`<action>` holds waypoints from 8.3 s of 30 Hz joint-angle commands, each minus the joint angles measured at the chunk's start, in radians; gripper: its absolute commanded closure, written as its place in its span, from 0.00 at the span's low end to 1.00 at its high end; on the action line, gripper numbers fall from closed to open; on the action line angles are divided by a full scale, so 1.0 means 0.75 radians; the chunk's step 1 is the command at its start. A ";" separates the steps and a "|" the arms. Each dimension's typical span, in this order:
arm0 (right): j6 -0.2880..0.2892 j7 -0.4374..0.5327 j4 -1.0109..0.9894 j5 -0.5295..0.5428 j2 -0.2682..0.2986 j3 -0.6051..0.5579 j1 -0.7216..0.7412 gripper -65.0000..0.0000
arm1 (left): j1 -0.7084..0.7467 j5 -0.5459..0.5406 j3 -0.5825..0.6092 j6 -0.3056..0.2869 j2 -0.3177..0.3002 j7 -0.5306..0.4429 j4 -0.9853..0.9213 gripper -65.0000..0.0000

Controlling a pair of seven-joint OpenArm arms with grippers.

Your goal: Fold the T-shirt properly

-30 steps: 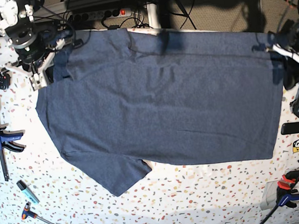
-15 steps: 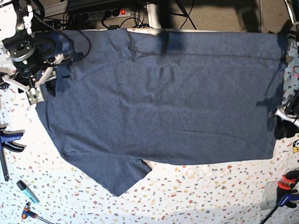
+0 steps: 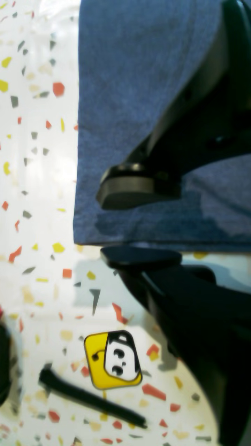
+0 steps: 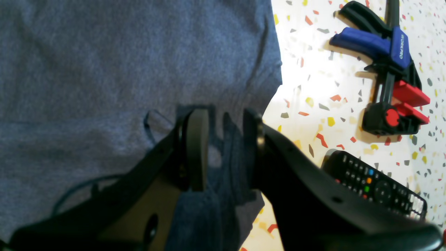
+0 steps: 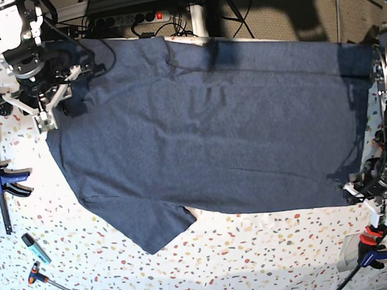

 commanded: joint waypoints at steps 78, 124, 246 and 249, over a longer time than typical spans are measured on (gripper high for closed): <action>-0.015 -0.123 0.023 -0.003 0.012 0.008 0.004 0.73 | 0.037 0.120 -0.003 0.098 -0.021 -0.463 -0.142 0.56; 0.095 0.038 -0.333 0.124 -0.022 0.008 0.552 0.41 | 0.126 0.121 -0.003 0.005 0.017 -0.450 -0.142 1.00; 0.642 -0.022 -0.176 0.452 -0.097 0.432 0.272 0.45 | 1.228 -0.498 -0.357 -0.080 -0.365 0.166 1.329 0.46; 0.608 -0.124 -0.180 0.529 -0.098 0.417 0.384 0.45 | 1.226 -0.499 -0.357 -0.080 -0.364 0.167 1.334 0.46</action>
